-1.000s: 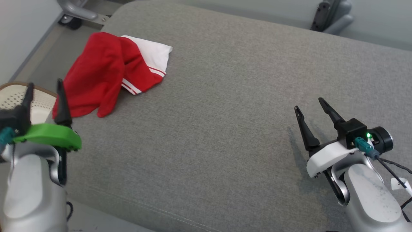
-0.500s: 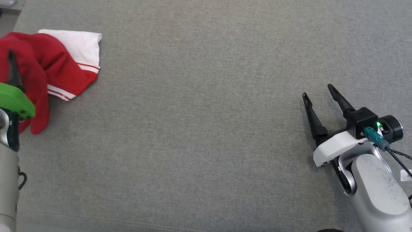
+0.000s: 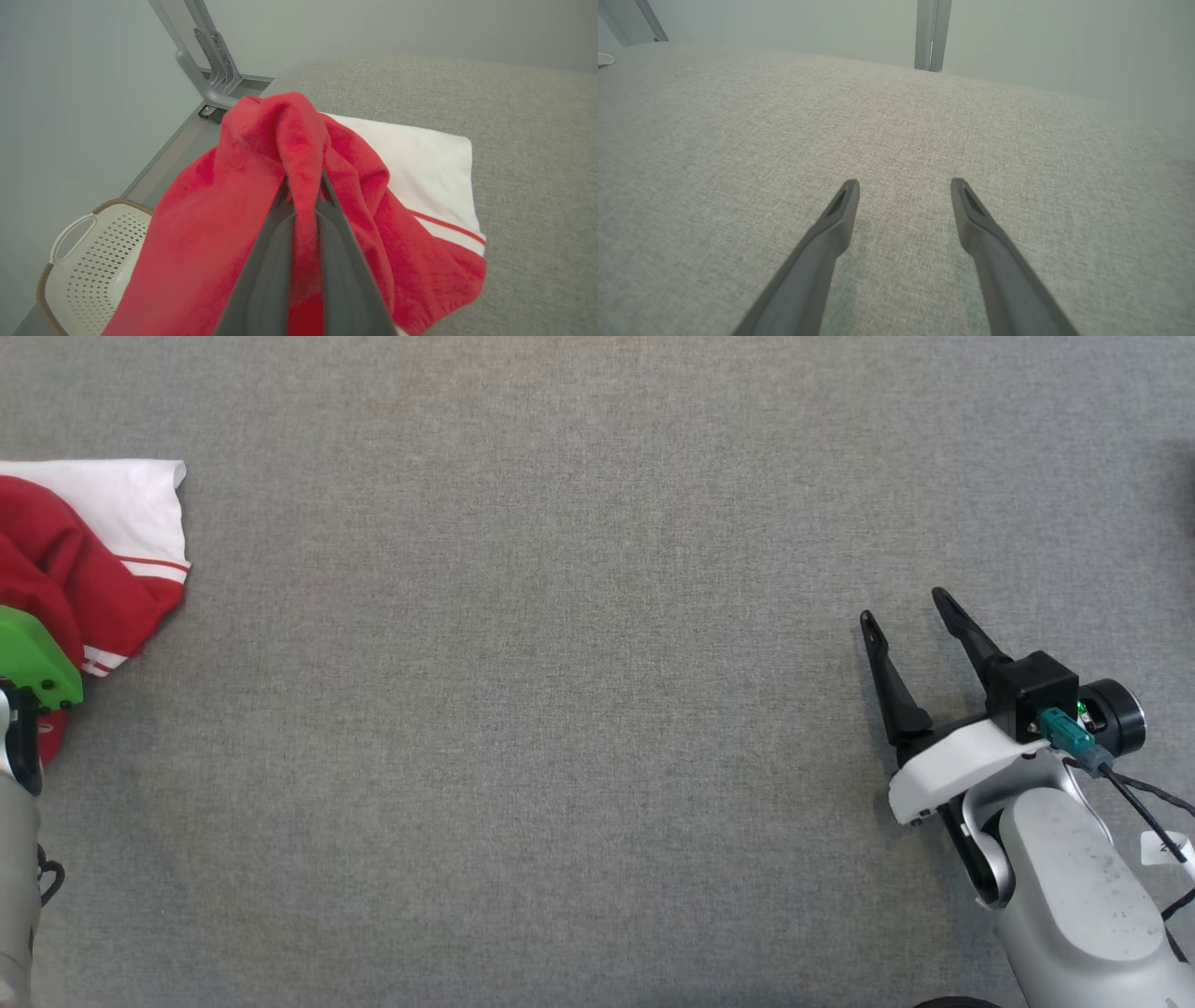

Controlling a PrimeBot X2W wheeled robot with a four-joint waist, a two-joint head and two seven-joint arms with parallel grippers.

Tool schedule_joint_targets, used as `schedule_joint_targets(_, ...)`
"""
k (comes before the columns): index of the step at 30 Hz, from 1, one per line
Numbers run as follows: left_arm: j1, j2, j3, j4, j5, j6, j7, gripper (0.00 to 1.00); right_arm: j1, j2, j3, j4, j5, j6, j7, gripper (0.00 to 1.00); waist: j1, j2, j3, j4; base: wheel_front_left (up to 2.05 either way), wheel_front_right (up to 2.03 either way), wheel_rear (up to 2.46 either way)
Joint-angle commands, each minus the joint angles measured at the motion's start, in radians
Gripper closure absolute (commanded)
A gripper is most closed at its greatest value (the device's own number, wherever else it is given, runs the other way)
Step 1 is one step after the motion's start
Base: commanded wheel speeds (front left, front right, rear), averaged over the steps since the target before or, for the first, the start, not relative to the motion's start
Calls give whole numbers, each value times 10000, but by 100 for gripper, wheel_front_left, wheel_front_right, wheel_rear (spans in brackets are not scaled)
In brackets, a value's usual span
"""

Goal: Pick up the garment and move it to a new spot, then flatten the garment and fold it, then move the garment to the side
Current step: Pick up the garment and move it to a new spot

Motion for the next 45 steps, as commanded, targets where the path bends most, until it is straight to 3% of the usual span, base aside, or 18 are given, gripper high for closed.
schedule_joint_targets(1,-125,114,-89,26,44,-104,-91,100,181,84,-51,52,62,-15,-26,0,-1,0,-307,-136,0,0,0)
schedule_joint_targets(5,-334,43,-446,-275,262,-399,-416,100,361,334,-128,151,97,-15,-26,0,-1,0,-727,-238,0,0,0)
schedule_joint_targets(12,-865,-626,-1165,-1117,141,-778,-622,100,739,716,-326,260,205,-15,-26,0,-1,0,-1396,-391,0,0,0)
schedule_joint_targets(14,-922,-1159,-1854,-1650,-171,-783,-568,100,870,827,-326,311,220,-15,-26,0,-1,0,-1613,-514,0,0,0)
schedule_joint_targets(19,-690,-1453,-4004,-3531,-1675,-766,-137,100,1110,1066,-409,387,286,-15,-28,0,-1,0,-2102,-998,0,0,0)
schedule_joint_targets(30,-1082,-776,-8130,-7791,-5284,-761,76,100,1430,1298,-630,553,471,-15,-26,0,-1,0,-2361,-2418,0,0,0)
schedule_joint_targets(33,-1011,-502,-8923,-7844,-5858,-761,-150,100,1402,1321,-679,577,487,-15,-26,0,-1,0,-2249,-2665,0,0,0)
schedule_joint_targets(38,-382,20,-9779,-6694,-6355,-762,-530,100,1239,1345,-601,498,522,-15,-26,0,-1,0,-1972,-2929,0,0,0)
schedule_joint_targets(39,-190,128,-9812,-6364,-6438,-762,-610,78,1203,1349,-594,485,535,-15,-26,0,-1,0,-1931,-2946,0,0,0)
schedule_joint_targets(41,296,223,-9879,-5783,-6543,-762,-707,0,1173,1351,-627,469,511,-15,-26,0,-1,0,-1885,-2943,0,0,0)
schedule_joint_targets(45,1294,230,-8906,-4992,-6077,-748,-761,0,1242,1347,-803,493,367,-15,-26,0,-1,0,-1998,-2747,0,0,0)
